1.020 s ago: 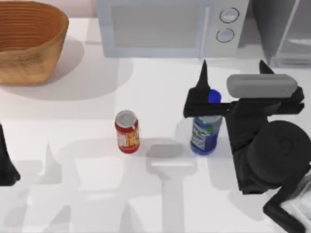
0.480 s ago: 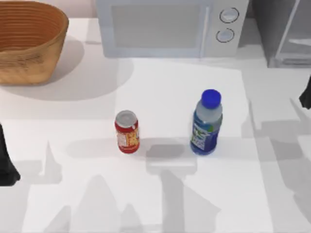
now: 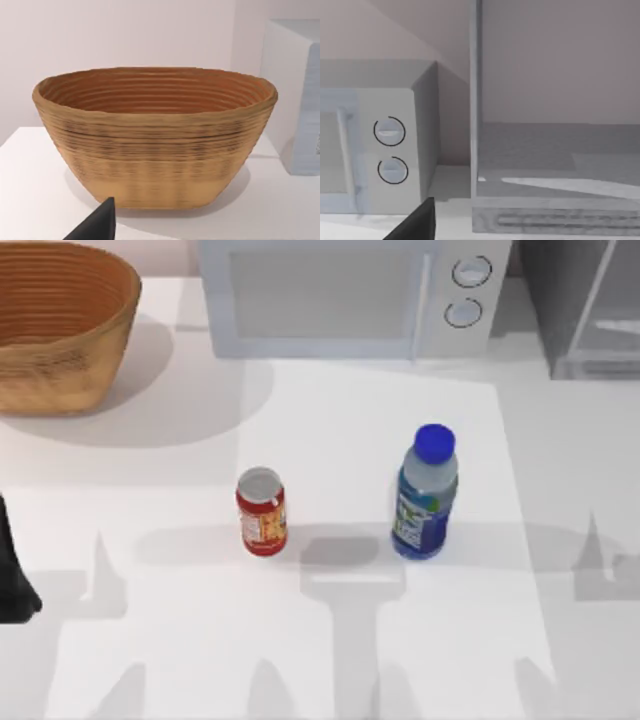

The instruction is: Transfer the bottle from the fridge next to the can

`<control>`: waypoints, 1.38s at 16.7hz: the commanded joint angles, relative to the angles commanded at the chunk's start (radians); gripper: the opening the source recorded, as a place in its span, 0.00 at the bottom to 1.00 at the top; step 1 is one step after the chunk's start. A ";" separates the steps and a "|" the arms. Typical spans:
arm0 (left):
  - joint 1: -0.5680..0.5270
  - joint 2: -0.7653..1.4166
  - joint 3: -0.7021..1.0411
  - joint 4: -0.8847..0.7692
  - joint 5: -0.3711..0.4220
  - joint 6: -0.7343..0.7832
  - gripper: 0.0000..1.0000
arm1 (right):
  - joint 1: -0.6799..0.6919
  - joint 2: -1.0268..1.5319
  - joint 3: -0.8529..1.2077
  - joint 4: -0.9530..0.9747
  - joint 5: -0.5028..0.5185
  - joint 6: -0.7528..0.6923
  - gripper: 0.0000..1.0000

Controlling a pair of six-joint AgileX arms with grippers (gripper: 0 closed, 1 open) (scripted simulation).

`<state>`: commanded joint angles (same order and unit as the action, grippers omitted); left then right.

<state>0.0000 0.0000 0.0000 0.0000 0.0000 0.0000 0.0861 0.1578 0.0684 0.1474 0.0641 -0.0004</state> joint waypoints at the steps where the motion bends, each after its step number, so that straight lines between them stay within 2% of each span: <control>1: 0.000 0.000 0.000 0.000 0.000 0.000 1.00 | -0.027 -0.051 -0.021 -0.046 -0.022 0.001 1.00; 5: 0.000 0.000 0.000 0.000 0.000 0.000 1.00 | -0.085 -0.157 -0.068 -0.146 -0.064 0.000 1.00; 11: 0.000 0.000 0.000 0.000 0.000 0.000 1.00 | -0.083 -0.155 -0.065 -0.147 -0.062 0.000 1.00; 14: 0.000 0.000 0.000 0.000 0.000 0.000 1.00 | -0.086 -0.207 -0.021 -0.212 -0.060 -0.001 1.00; 18: 0.000 0.000 0.000 0.000 0.000 0.000 1.00 | -0.088 -0.350 0.097 -0.446 -0.060 -0.003 1.00; 23: 0.000 0.000 0.000 0.000 0.000 0.000 1.00 | -0.086 -0.576 0.281 -0.898 -0.064 -0.004 1.00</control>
<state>0.0000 0.0000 0.0000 0.0000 0.0000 0.0000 0.0003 -0.4187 0.3489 -0.7509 0.0000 -0.0046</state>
